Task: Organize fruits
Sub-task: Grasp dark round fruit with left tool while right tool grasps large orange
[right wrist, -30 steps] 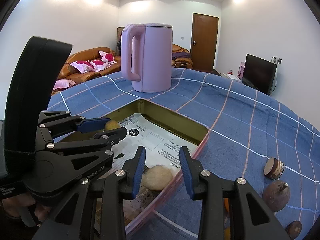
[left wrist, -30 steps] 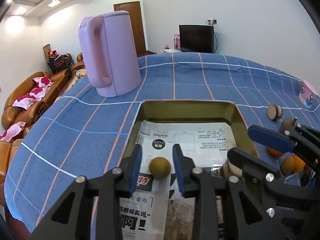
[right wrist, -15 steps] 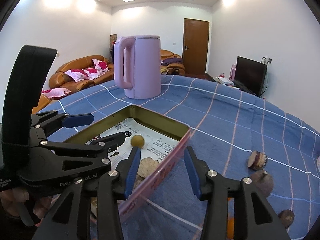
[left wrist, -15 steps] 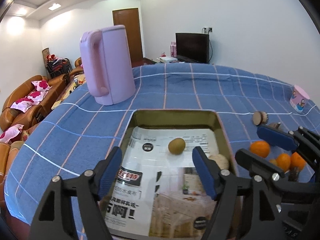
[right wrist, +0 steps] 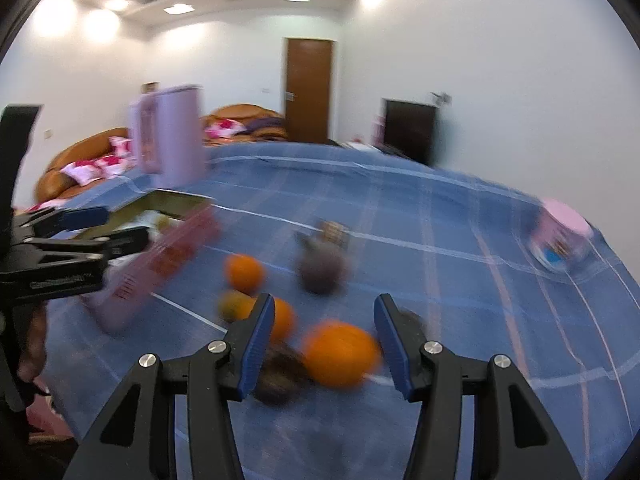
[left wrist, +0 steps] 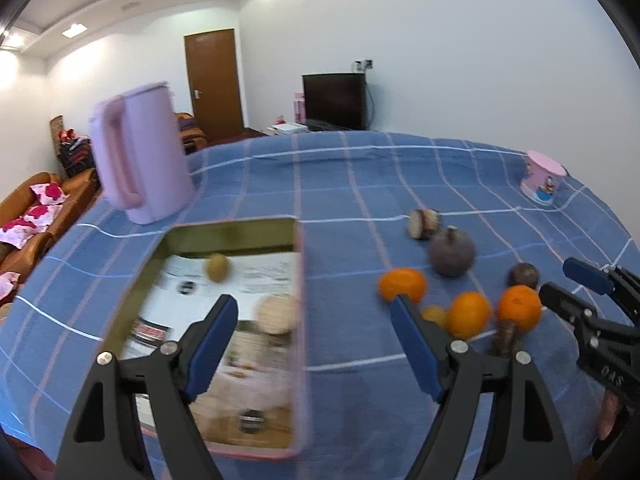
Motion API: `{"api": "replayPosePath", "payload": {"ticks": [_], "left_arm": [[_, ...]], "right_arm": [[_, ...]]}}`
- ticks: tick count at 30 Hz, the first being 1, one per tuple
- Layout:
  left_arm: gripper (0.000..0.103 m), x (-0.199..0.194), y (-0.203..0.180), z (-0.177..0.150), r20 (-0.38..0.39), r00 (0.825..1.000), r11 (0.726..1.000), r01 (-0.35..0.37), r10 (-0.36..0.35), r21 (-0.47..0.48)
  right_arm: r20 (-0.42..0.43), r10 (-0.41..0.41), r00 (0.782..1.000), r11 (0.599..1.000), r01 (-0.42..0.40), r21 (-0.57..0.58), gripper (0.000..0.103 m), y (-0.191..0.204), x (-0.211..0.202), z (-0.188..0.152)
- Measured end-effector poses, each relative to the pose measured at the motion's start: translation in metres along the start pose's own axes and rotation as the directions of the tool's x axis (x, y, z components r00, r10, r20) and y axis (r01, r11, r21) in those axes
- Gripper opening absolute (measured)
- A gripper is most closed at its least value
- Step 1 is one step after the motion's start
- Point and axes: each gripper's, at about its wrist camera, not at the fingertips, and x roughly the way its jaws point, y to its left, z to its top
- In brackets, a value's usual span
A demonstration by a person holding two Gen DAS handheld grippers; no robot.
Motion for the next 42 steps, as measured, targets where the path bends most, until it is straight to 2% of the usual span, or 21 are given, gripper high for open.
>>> {"api": "replayPosePath", "payload": {"ticks": [4, 9, 17, 19, 21, 22, 24, 25, 31, 33, 42], "left_arm": [[0.081, 0.003, -0.033, -0.007, -0.027, 0.997, 0.997, 0.067, -0.066, 0.032], [0.081, -0.002, -0.072, -0.015, -0.028, 0.994, 0.988, 0.109, -0.107, 0.110], [0.079, 0.001, -0.102, -0.023, -0.084, 0.981, 0.970, 0.186, -0.175, 0.155], [0.068, 0.004, -0.109, -0.025, -0.102, 0.976, 0.964, 0.209, -0.194, 0.167], [0.062, 0.008, -0.114, -0.028, -0.126, 0.971, 0.958, 0.225, -0.205, 0.177], [0.053, 0.011, -0.116, -0.029, -0.148, 0.966, 0.955, 0.236, -0.211, 0.181], [0.046, 0.014, -0.118, -0.029, -0.162, 0.960, 0.950, 0.255, -0.227, 0.182], [0.038, 0.014, -0.118, -0.029, -0.166, 0.957, 0.946, 0.268, -0.239, 0.182], [0.026, 0.005, -0.114, -0.029, -0.133, 0.952, 0.937, 0.296, -0.275, 0.185], [0.023, 0.006, -0.107, -0.027, -0.114, 0.960, 0.948, 0.273, -0.256, 0.165], [0.023, 0.011, -0.072, -0.019, -0.082, 0.967, 0.965, 0.249, -0.242, 0.084]], "right_arm": [[-0.022, -0.032, 0.999, 0.997, 0.033, 0.069, 0.054, -0.026, 0.002, -0.010], [-0.017, -0.034, 0.999, 0.991, 0.035, 0.133, 0.054, -0.038, 0.002, -0.014], [-0.006, -0.028, 1.000, 0.979, 0.029, 0.202, 0.054, -0.052, -0.003, -0.023], [-0.004, -0.024, 1.000, 0.979, 0.024, 0.204, 0.054, -0.052, -0.002, -0.023], [-0.006, -0.022, 1.000, 0.977, 0.023, 0.210, 0.055, -0.053, -0.003, -0.023], [-0.005, -0.022, 1.000, 0.977, 0.023, 0.211, 0.055, -0.053, -0.003, -0.024], [-0.006, -0.023, 1.000, 0.977, 0.024, 0.210, 0.055, -0.053, -0.003, -0.024], [-0.007, -0.024, 1.000, 0.978, 0.025, 0.208, 0.055, -0.052, -0.002, -0.024], [-0.019, -0.026, 0.999, 0.981, 0.029, 0.189, 0.055, -0.048, 0.000, -0.023], [-0.022, -0.023, 0.999, 0.984, 0.027, 0.178, 0.055, -0.045, 0.000, -0.022], [-0.049, 0.045, 0.998, 0.992, -0.039, 0.117, 0.055, -0.016, 0.015, -0.007]]}}
